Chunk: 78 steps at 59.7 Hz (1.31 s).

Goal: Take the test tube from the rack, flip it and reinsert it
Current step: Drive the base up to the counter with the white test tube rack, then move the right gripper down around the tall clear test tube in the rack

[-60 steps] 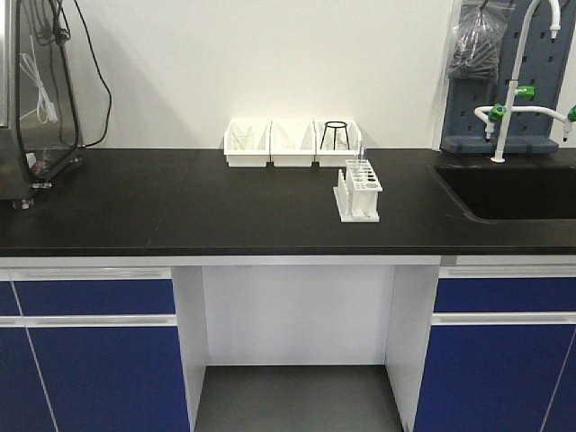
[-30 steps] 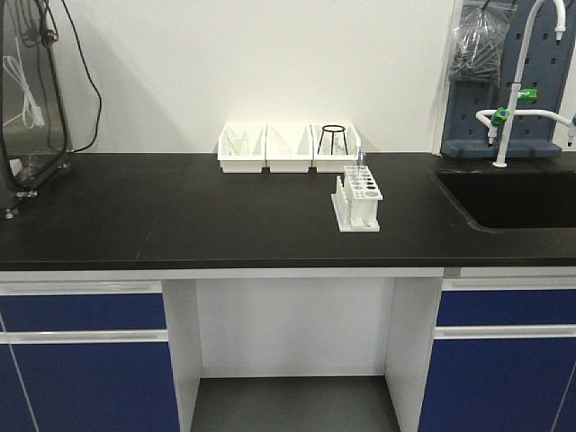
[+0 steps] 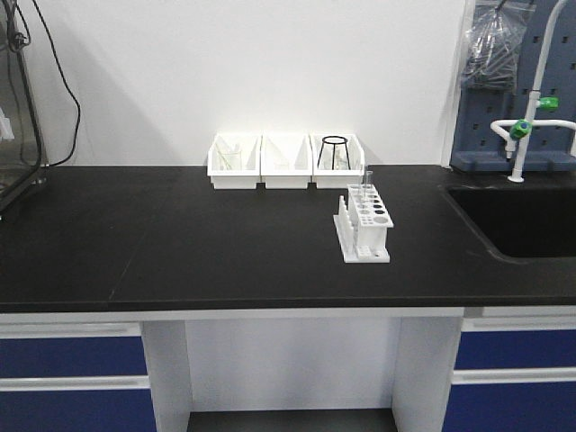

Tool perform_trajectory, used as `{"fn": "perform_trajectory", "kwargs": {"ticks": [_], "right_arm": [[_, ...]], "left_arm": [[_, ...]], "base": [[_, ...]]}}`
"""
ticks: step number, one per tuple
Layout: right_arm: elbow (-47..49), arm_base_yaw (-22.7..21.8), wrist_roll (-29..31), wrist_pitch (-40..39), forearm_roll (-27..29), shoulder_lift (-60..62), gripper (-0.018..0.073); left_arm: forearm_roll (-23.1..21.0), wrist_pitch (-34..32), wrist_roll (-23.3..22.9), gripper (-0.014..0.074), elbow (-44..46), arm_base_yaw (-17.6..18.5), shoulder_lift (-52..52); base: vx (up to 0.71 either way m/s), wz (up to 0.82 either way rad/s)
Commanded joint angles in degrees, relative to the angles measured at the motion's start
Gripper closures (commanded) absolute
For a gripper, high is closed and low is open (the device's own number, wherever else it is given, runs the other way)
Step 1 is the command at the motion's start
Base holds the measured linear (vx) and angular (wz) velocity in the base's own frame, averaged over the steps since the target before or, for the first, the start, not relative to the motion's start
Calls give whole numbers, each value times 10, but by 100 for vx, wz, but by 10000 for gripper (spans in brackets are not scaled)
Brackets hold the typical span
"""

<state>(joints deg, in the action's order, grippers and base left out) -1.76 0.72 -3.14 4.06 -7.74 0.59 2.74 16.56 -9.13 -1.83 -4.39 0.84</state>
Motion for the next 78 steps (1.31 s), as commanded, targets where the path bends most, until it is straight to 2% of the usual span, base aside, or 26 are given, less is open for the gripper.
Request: {"fn": "perform_trajectory", "kwargs": {"ticks": [1,78], "right_arm": [[0,-1,4,-47,-4,6,568],[0,-1,4,-46,-4,6,568]], "left_arm": [[-2,-50,0,603,0,4,7],[-2,-50,0,603,0,4,7]], "base": [[31,6],[35,1]]}}
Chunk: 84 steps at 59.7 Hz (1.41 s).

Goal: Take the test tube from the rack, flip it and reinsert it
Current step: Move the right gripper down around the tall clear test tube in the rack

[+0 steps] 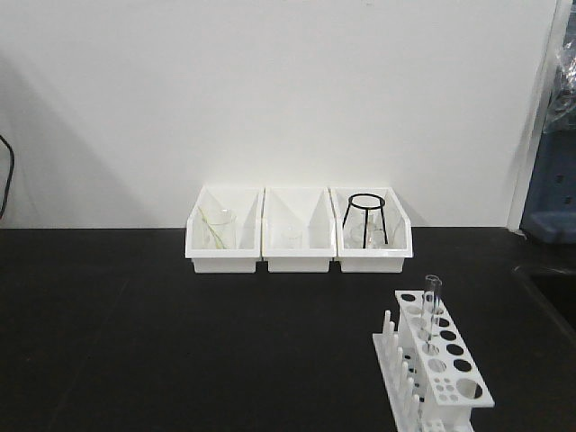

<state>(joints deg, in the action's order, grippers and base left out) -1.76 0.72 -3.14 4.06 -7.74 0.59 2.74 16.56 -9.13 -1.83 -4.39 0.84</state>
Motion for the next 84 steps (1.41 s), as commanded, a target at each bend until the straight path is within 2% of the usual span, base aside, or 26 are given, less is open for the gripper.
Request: {"fn": "perform_trajectory", "kwargs": {"ticks": [1,44,84], "right_arm": [[0,-1,4,-46,-4,6,568],[0,-1,4,-46,-4,6,568],[0,-1,4,-53,-4,6,568]], "left_arm": [[-2,-50,0,603,0,4,7],[-2,-50,0,603,0,4,7],[-2,-50,0,603,0,4,7]], "base": [[30,0],[19,1],[6,0]]}}
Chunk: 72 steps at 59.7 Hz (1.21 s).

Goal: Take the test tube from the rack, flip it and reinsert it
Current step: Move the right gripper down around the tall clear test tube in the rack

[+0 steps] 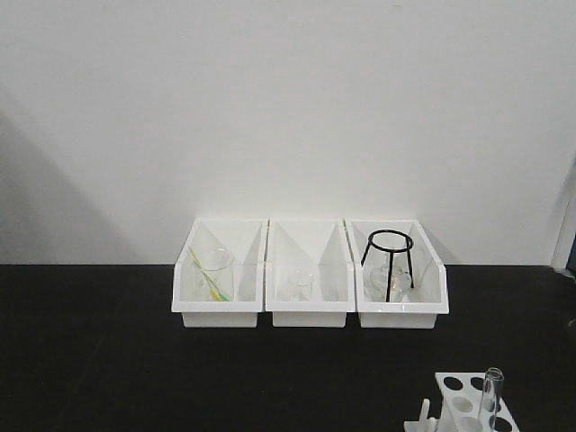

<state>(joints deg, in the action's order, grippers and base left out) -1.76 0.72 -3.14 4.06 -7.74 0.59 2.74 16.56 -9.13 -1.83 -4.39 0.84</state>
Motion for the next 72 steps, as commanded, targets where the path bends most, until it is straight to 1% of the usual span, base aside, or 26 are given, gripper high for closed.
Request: {"fn": "perform_trajectory", "kwargs": {"ticks": [1,9,15,20,22,26,30,37,44,52,56,62,67,72], "right_arm": [[0,-1,4,-54,-4,6,568],[0,-1,4,-72,-4,6,568],[0,-1,2,-116,-3,6,568],[11,-1,-34,-134,19,6,568],[21,-1,-46,-125,29,6,568],[56,-1,-54,-78,31,1,568],[107,-1,-52,-24,18,-17,568],[186,-1,-52,28,-1,-72,568],[243,-1,-52,45,-1,-141,566],[262,-1,-52,38,-1,-209,557],[262,-1,-54,37,0,-234,543],[262,-1,-54,37,0,-268,498],[262,-1,-54,24,0,-291,432],[262,-1,-54,-2,2,-309,344]], "left_arm": [[-2,-50,0,603,0,4,7],[-2,-50,0,603,0,4,7],[-2,-50,0,603,0,4,7],[-2,-50,0,603,0,4,7],[-2,-50,0,603,0,4,7],[-2,-50,0,603,0,4,7],[-2,-50,0,603,0,4,7],[-2,-50,0,603,0,4,7],[-2,-50,0,603,0,4,7],[-2,-50,0,603,0,4,7],[-2,-50,0,603,0,4,7],[-2,-50,0,603,0,4,7],[-2,-50,0,603,0,4,7],[-2,-50,0,603,0,4,7]], "base": [[0,0],[0,0],[0,0],[0,0],[0,0],[0,0],[0,0],[0,0],[0,0],[0,0],[0,0],[0,0],[0,0],[0,0]]}}
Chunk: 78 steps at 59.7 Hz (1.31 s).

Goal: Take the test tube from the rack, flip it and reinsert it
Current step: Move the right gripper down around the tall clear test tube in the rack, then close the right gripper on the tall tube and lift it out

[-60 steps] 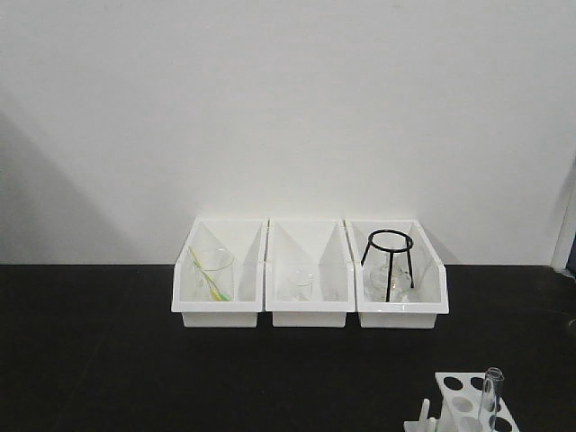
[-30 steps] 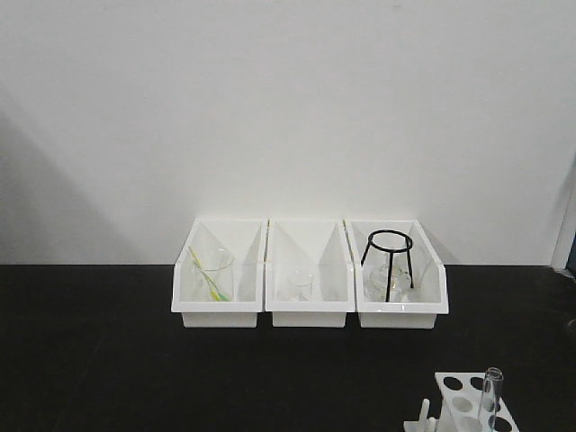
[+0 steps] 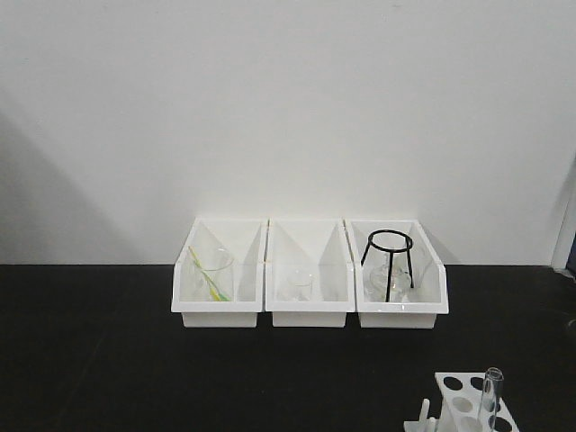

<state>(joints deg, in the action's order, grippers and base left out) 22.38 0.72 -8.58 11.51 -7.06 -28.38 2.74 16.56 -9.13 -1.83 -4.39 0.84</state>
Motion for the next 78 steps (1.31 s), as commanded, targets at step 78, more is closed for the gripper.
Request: {"fn": "perform_trajectory", "kwargs": {"ticks": [78], "right_arm": [[-32,-1,-115,-546,-205,-472,75]], "left_arm": [[-2,-50,0,603,0,4,7]], "base": [[0,0]]}}
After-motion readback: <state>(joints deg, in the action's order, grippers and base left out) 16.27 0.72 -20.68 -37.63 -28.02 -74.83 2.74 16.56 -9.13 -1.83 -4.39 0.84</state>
